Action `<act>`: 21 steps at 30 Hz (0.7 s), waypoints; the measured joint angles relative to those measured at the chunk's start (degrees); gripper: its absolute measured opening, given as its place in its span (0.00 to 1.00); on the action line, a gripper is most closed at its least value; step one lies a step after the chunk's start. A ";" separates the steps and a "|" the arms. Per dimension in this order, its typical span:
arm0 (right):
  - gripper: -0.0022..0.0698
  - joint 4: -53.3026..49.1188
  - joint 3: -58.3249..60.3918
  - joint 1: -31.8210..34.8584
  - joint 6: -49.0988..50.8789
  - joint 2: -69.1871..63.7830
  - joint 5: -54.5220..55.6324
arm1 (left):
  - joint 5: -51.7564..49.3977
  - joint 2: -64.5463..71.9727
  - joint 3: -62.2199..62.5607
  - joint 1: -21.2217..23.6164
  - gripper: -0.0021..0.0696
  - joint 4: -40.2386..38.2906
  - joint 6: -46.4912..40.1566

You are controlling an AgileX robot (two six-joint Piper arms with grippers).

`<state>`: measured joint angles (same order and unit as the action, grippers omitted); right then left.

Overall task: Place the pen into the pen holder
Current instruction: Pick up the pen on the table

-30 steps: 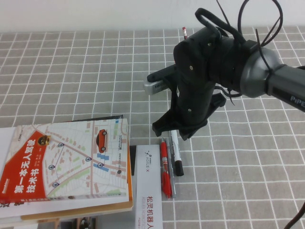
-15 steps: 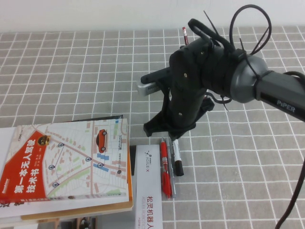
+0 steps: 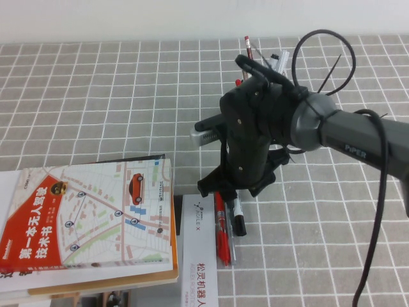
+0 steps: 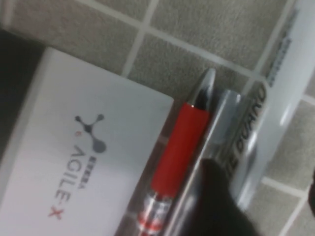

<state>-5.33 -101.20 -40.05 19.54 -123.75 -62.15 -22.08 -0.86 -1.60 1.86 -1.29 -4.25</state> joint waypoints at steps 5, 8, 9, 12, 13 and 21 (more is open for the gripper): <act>0.39 -0.94 -0.43 0.00 1.03 -0.89 -0.16 | 0.00 0.00 0.00 0.00 0.02 0.00 0.00; 0.28 -2.00 -0.43 0.00 2.25 -1.51 -0.16 | 0.00 0.00 0.00 0.00 0.02 0.00 0.00; 0.24 -2.15 -0.43 0.00 2.49 -1.50 -0.16 | 0.00 0.00 0.00 0.00 0.02 0.00 0.00; 0.17 -2.37 -0.43 0.00 2.75 -1.61 -0.16 | 0.00 0.00 0.00 0.00 0.02 0.00 0.00; 0.17 -2.37 -0.43 0.00 2.84 -1.61 -0.16 | 0.00 0.00 0.00 0.00 0.02 0.00 0.00; 0.17 -5.51 1.31 -0.30 8.04 4.22 7.29 | 0.00 0.00 0.00 0.00 0.02 0.00 0.00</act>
<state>-10.85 -99.90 -40.35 27.57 -119.53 -54.87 -22.08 -0.86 -1.60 1.86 -1.29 -4.25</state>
